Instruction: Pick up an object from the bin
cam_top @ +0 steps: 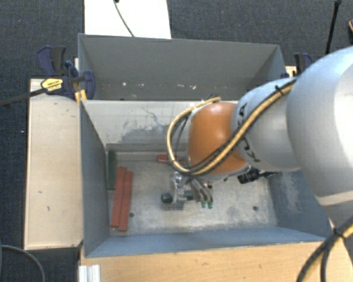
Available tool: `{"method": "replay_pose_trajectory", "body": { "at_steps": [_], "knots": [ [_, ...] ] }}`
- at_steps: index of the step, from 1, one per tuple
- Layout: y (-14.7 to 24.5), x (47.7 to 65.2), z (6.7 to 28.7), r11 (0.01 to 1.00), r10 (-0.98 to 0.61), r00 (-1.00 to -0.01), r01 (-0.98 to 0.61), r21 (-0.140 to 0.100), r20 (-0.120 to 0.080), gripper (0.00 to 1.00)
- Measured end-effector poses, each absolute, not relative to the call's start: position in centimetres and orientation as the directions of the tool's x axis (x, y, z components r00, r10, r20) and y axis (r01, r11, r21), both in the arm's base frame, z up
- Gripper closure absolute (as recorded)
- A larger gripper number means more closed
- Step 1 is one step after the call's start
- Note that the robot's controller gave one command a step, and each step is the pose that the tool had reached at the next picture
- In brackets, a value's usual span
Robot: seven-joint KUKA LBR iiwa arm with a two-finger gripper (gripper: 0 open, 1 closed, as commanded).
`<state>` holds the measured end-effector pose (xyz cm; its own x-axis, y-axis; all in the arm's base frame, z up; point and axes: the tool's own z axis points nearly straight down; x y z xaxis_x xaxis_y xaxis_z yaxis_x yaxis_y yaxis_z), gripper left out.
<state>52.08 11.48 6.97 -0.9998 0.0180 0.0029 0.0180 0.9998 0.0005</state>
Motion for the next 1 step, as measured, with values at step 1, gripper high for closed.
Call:
{"method": "replay_pose_trajectory", "body": {
  "at_steps": [1],
  "knots": [
    [11.51,52.33,19.76,1.0,0.021,-1.0,0.021,0.003,-0.01,1.0]
  ]
}}
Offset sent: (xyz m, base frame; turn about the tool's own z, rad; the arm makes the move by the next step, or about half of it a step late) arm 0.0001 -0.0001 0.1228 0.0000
